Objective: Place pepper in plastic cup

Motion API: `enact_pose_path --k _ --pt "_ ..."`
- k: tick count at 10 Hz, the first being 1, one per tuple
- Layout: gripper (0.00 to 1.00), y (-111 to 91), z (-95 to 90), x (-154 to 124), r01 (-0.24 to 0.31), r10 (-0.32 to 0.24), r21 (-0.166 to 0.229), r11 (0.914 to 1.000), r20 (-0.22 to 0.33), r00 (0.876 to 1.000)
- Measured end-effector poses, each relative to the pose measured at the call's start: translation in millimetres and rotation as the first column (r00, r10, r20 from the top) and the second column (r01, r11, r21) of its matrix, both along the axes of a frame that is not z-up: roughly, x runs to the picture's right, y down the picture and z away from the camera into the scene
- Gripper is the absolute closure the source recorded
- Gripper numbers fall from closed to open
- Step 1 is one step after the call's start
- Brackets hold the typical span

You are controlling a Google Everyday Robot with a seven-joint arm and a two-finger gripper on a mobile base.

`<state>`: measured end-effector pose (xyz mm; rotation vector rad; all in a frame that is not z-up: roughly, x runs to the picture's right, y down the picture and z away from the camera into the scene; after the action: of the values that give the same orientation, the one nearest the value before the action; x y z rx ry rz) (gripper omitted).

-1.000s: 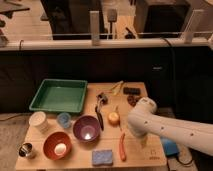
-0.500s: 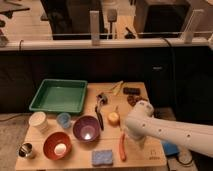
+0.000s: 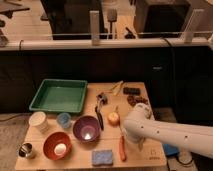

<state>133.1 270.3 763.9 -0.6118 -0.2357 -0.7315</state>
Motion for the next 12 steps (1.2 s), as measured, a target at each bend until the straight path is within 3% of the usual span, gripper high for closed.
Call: enact_pose_path --k 8,12 --pt "0.2 22 7.6 -1 0.096 -0.094 -0.019 0.9952 0.111 0.989" --pt "0.2 29 9.4 -2 0.115 -0.109 -0.03 0.993 0.145 0.983"
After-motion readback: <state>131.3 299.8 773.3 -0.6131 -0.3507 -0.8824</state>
